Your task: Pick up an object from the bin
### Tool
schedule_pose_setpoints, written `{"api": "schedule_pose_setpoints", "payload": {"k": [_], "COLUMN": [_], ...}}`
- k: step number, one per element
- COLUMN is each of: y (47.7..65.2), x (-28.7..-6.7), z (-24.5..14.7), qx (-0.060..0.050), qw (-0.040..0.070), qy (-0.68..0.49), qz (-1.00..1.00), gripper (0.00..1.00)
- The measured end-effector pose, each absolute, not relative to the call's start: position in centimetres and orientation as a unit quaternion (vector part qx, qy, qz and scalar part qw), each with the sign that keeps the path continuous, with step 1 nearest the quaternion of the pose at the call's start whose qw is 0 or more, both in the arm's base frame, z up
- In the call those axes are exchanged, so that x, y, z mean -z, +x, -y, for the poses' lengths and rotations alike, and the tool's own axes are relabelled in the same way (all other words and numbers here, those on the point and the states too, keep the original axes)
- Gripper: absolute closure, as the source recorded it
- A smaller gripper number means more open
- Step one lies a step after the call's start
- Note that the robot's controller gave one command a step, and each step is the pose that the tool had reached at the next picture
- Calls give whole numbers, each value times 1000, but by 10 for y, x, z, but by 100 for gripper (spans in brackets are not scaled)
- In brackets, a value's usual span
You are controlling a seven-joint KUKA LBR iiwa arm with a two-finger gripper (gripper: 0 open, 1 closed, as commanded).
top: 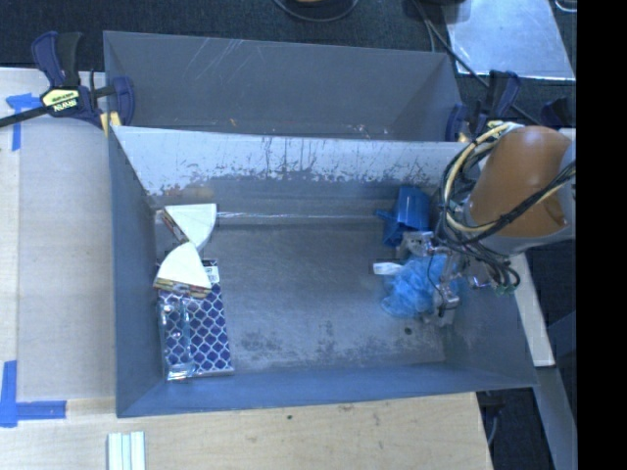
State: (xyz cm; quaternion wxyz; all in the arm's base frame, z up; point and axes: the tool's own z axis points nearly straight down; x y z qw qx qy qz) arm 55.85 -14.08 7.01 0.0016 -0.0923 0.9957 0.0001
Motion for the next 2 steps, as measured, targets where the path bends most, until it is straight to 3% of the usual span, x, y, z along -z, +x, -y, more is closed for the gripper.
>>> {"api": "schedule_pose_setpoints", "payload": {"k": [1,2], "y": [533,547], "x": [-72,-71], "z": [128,97], "qx": [1,0], "qw": [5,5], "qy": [-42,37], "qz": [-999,-999], "gripper": [0,100]}}
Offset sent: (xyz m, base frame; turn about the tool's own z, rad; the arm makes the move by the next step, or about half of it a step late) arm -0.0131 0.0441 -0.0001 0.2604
